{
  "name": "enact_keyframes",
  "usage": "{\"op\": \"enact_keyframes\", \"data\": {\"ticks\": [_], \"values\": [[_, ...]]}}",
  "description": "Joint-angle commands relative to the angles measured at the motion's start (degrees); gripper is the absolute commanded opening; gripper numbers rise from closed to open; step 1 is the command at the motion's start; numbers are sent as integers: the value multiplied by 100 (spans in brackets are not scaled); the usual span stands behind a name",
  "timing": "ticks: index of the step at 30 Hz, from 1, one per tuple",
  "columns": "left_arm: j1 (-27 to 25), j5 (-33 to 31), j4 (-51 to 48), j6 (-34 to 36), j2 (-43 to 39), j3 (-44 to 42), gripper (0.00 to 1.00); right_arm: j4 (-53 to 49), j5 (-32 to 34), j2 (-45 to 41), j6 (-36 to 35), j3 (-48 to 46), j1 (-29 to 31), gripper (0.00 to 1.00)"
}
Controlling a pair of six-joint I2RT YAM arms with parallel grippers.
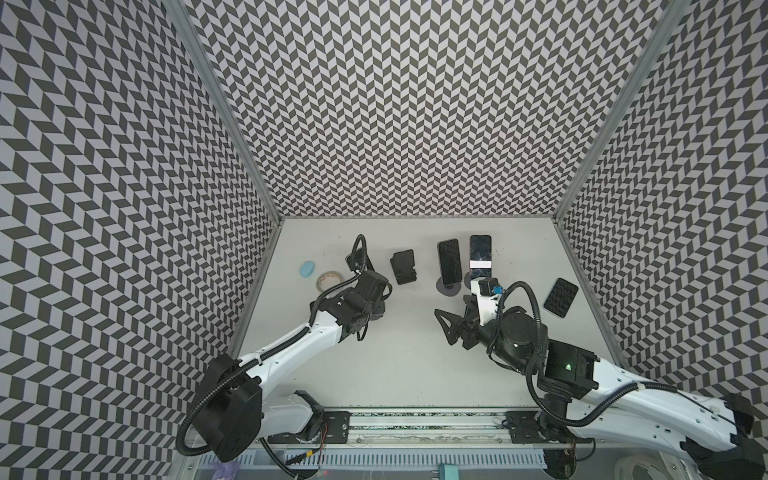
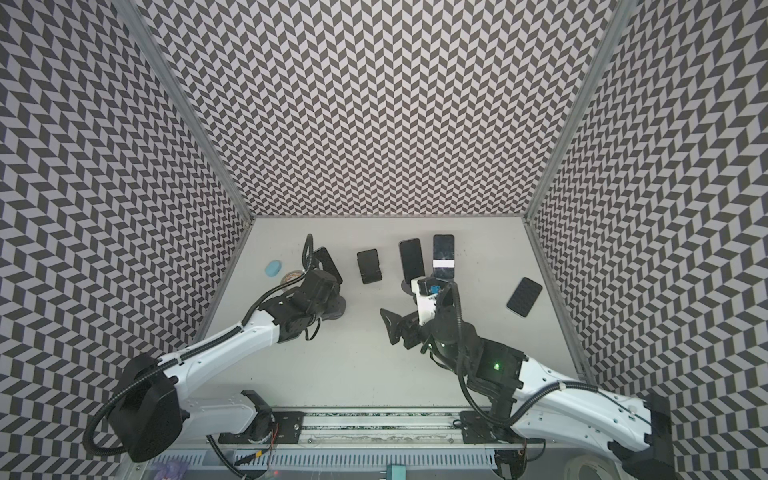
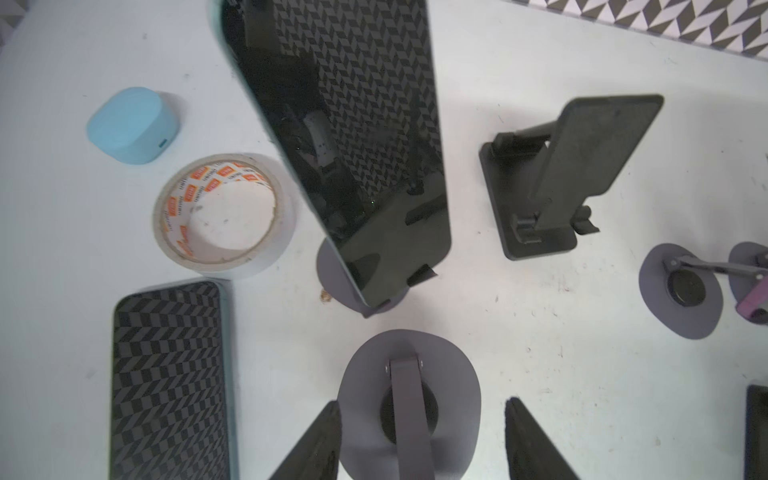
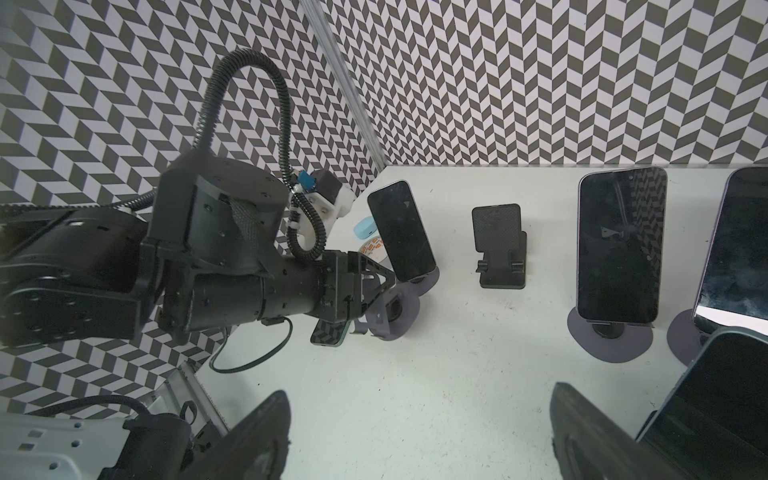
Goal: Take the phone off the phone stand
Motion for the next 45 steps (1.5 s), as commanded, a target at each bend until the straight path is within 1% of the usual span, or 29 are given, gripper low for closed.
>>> {"op": "enact_keyframes", "data": {"ticks": [1,6,10,13,17,21,24,28,32,37,41,45], "values": [[445,13,-163,267,-319,-54,56,395,-58,44,14,-27,-15,95],[1364,254,-84,596,-664,-132,55,456,-95,149,10,-34,-17,95],[2150,534,84,812,-732,-144,54,571,-147,247,13,-70,-18,95],[2754,813,423,945,-708,-138,54,653,-181,379,0,-101,-15,95],[3491,1083,659,1129,-376,59,53,843,-307,594,-60,-172,-21,95],[3969,1208,866,1277,38,187,53,1038,-515,846,-83,-227,-38,95],[4195,1299,1014,1292,349,235,53,1177,-735,995,-71,-229,-48,95],[4342,1425,1206,1292,710,325,53,1399,-1006,1138,-22,-238,-48,94],[4456,1456,1256,1489,1107,590,53,1503,-1161,1258,-11,-240,-47,93],[4535,1335,1310,1614,1516,893,52,1462,-1137,1321,-61,-256,-52,93],[4554,1360,1297,1686,1775,1097,53,1468,-1071,1268,-125,-297,-60,93],[4557,1366,1238,1687,1962,1125,53,1477,-1071,1259,-155,-290,-73,93]]}}
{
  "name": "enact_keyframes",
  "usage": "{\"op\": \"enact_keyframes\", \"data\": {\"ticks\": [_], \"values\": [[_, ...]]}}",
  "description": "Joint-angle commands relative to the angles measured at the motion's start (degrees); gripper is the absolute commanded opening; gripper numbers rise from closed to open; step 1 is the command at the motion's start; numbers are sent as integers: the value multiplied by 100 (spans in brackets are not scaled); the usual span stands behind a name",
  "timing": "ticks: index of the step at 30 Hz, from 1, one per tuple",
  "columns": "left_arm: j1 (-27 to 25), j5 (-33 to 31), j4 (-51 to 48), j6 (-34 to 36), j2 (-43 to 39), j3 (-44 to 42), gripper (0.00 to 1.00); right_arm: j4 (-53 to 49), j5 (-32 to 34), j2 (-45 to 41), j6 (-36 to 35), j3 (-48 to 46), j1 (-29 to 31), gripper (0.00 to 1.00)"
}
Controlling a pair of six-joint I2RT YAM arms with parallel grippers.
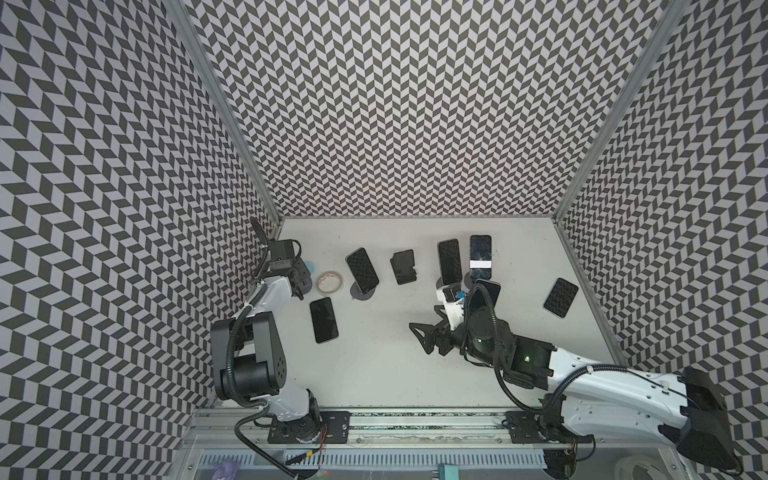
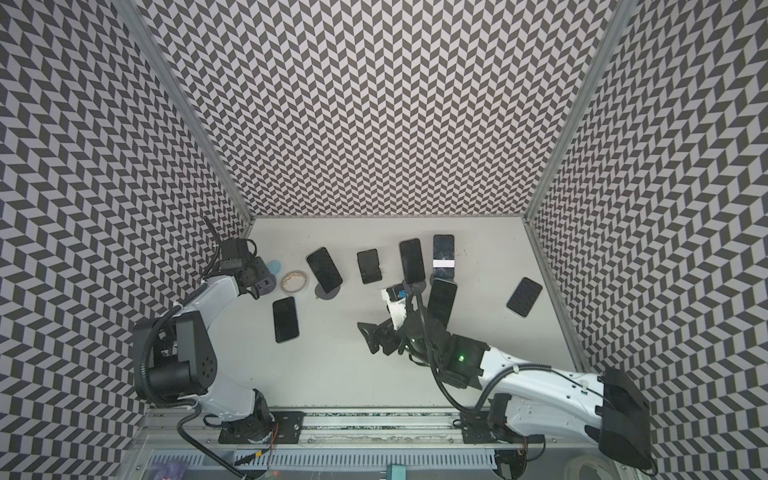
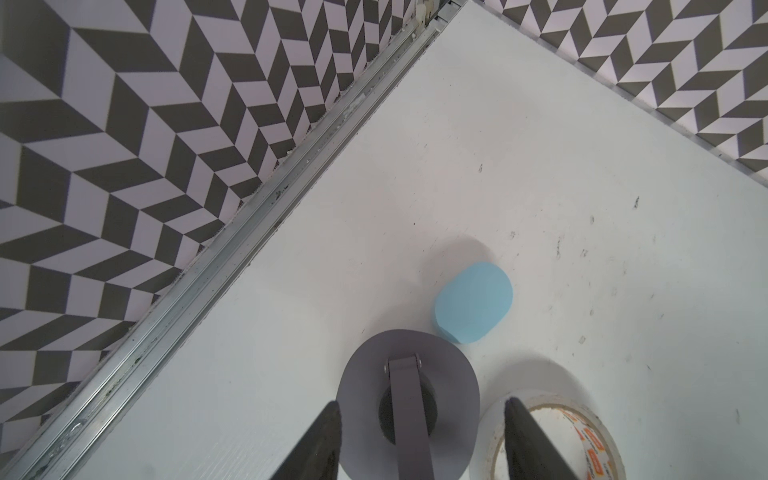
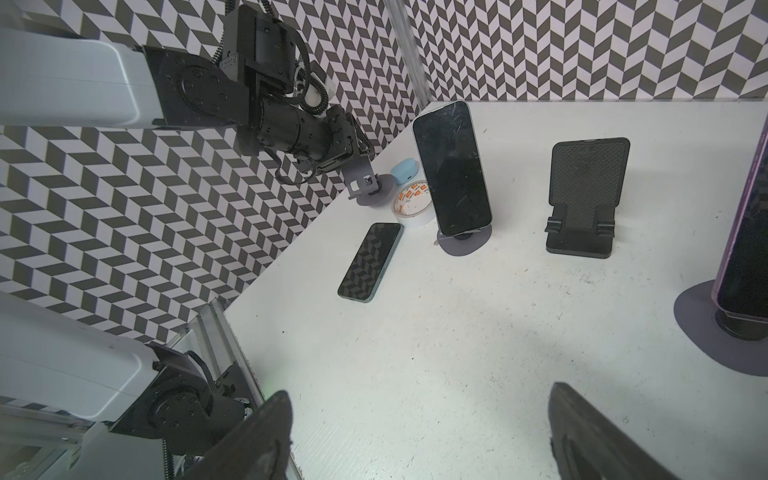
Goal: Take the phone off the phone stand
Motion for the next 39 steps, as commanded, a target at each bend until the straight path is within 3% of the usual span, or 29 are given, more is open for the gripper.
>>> {"op": "enact_keyframes", "data": {"ticks": [1,13,20,25,32,39], "values": [[43,-26,101,94,113,100,53,286,3,-52,-61,-28,-43,93],[140,89,95,125,459,145,56,330,-94,149,-78,78,-60,93],[130,113,70,64,325,126,80,276,-121,107,2,66,-62,94],[132,85,29,46,168,131,89,143,-30,-49,27,57,-64,94],[136,87,93,121,-382,21,94,5,126,-183,43,127,-62,94],[128,282,576,224,-1432,-458,96,-198,146,-362,130,242,-67,93]]}}
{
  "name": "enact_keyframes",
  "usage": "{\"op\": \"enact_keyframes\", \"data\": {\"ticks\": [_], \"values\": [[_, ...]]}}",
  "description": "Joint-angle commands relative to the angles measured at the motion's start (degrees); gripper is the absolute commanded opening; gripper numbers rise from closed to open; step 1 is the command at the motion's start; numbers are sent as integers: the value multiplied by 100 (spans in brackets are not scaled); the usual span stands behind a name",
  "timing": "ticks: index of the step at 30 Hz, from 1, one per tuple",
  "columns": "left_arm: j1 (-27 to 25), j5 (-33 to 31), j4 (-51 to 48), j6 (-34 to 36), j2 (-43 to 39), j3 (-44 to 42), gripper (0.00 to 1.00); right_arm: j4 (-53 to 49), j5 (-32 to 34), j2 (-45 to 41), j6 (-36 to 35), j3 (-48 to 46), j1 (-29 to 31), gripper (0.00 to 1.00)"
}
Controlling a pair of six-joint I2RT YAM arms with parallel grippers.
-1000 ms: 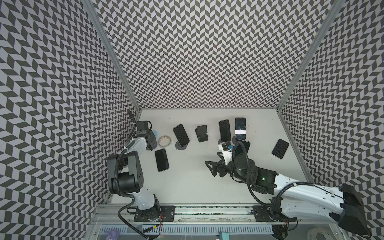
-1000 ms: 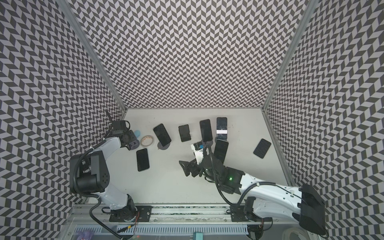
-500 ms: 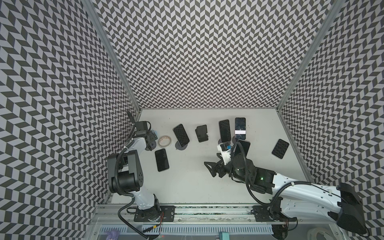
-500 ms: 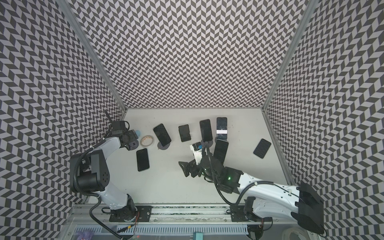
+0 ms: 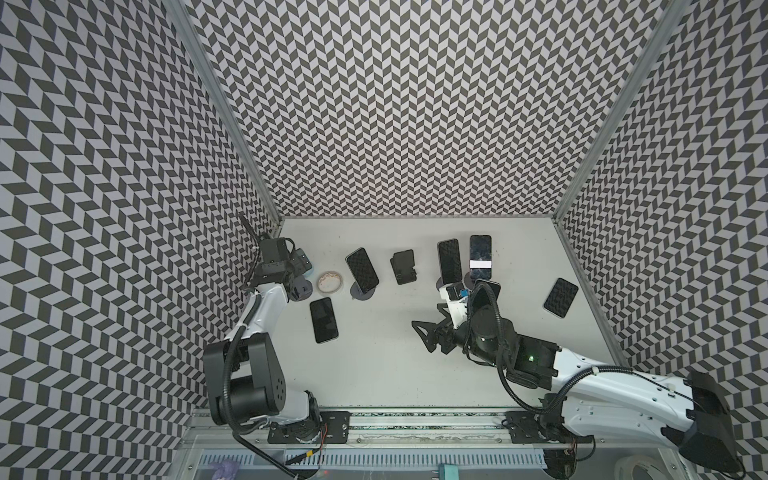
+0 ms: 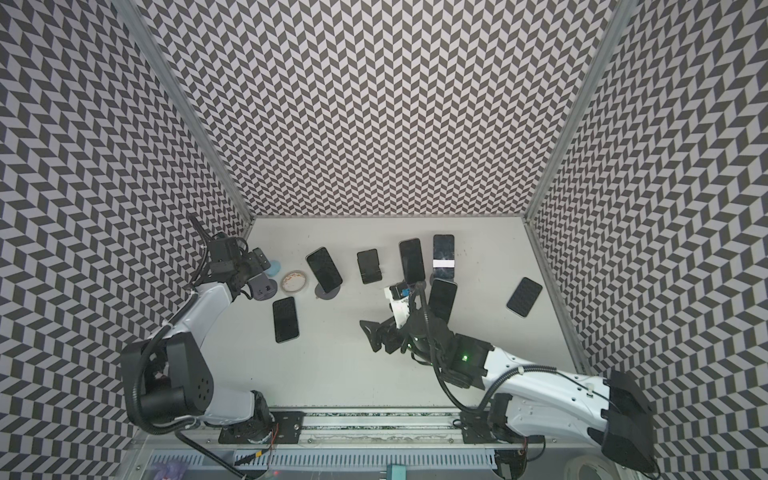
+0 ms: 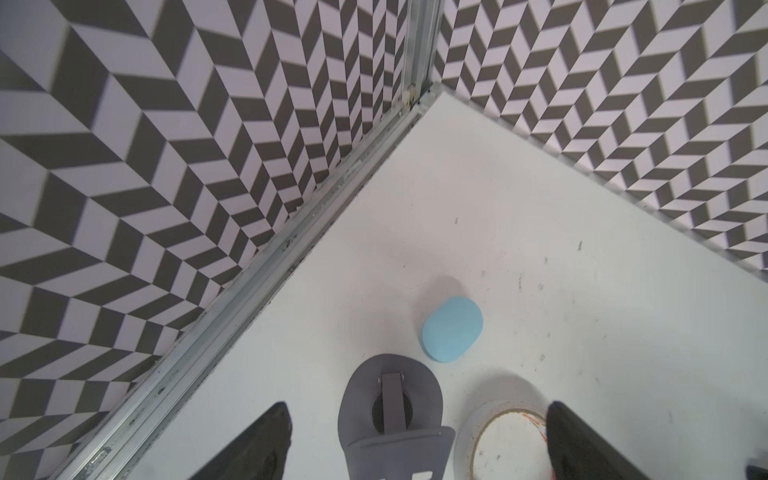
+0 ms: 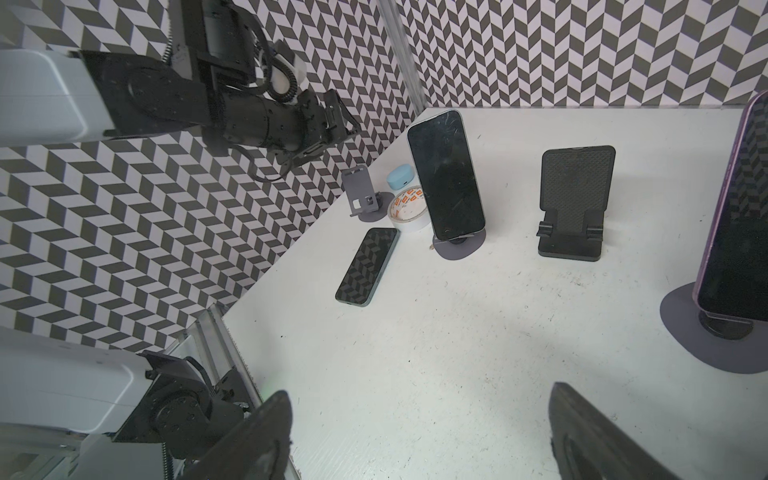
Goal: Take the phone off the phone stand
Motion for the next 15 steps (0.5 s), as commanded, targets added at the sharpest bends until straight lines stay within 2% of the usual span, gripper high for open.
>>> {"op": "enact_keyframes", "data": {"ticks": [1,3,5,8,10,15], "values": [[15,237,432,30,-568,-262,96,10,109,-233,115,165,-23,93],[-102,310,625,35,-963,-505,96,-6,171,-334,124,121,-23,93],[-428,89,726,166,-1339,-679,96,-48,262,-410,109,86,-25,93],[-1262,-616,781,463,-1796,-798,97,-214,375,-462,81,107,-27,93],[-1723,-840,780,458,-1997,-834,97,-394,432,-482,77,178,-30,93],[-2730,-783,1030,496,-2311,-1055,94,-913,708,-861,255,194,-31,93]]}}
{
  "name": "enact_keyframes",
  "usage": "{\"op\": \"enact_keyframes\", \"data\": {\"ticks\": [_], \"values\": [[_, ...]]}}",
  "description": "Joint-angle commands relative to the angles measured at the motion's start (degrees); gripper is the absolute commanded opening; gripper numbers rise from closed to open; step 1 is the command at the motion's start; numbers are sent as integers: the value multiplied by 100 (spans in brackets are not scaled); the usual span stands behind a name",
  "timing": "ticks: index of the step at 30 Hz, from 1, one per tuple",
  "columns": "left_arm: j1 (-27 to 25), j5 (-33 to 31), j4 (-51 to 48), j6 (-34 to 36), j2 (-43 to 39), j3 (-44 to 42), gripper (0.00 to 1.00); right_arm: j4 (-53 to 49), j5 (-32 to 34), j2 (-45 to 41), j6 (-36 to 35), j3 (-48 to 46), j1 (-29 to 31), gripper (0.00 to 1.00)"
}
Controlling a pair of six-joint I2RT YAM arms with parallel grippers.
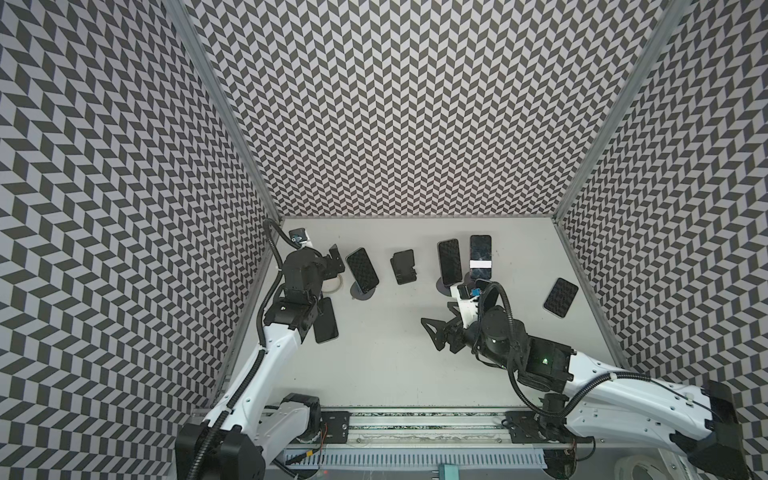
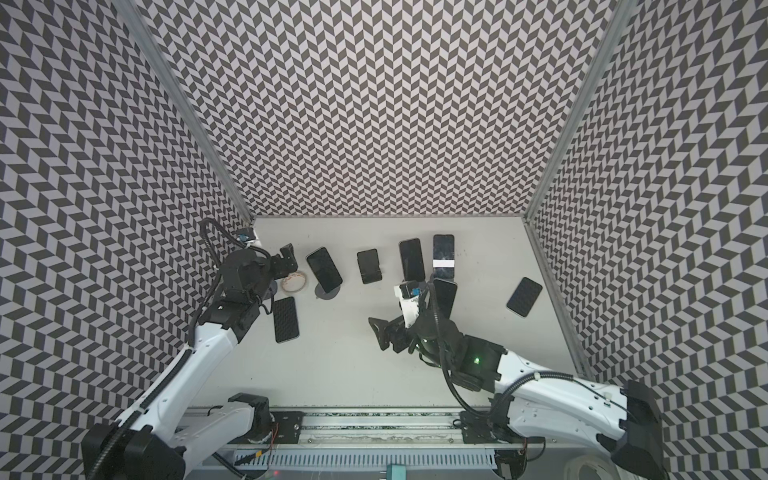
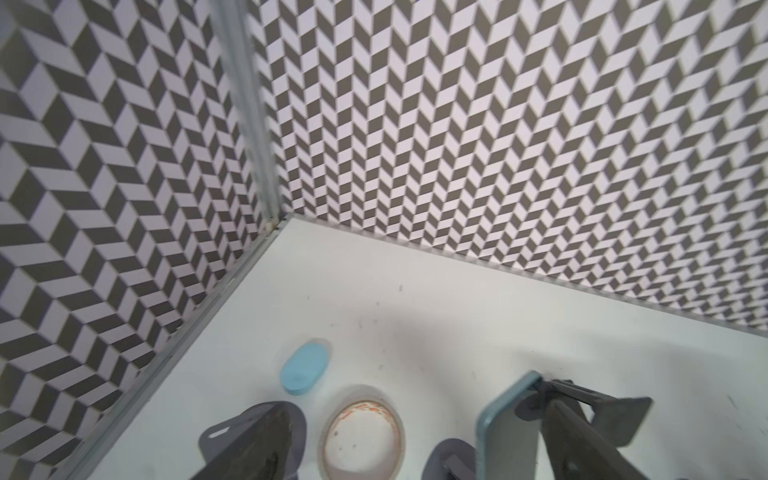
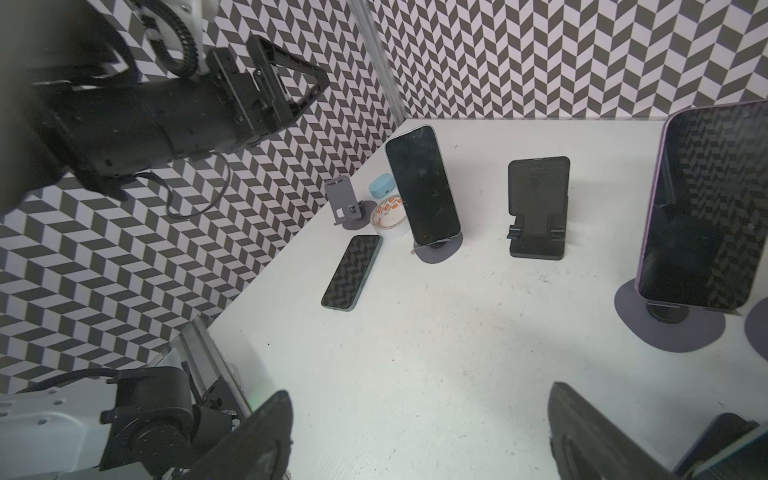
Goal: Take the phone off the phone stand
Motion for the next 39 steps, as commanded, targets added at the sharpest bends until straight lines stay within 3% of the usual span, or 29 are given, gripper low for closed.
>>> {"op": "enact_keyframes", "data": {"ticks": [1,4,6,14,18,25,31,39], "values": [[-632,-185,302,183,-130,-147,94,-285,372,-457,172,88,-25,93],[-1393,333,307,637,-74,-91,94,-498,624,-831,176,-106,-40,93],[-1859,1158,313,1095,-42,-95,94,-764,809,-1044,170,-178,-36,93],[-3097,3005,574,2052,-38,-284,95,-1804,1342,-1812,547,-423,-40,97],[-3358,3100,589,2004,-7,-284,97,-2096,1654,-2356,815,-598,-38,99],[-3376,3180,758,1778,133,-295,97,-2622,2435,-3239,1534,-603,-40,99],[-3477,3160,908,1672,251,-366,95,-3248,3086,-3232,2278,-436,-40,99],[-3947,2626,835,1964,313,-383,95,-3013,2882,-2683,2229,-391,-39,99]]}}
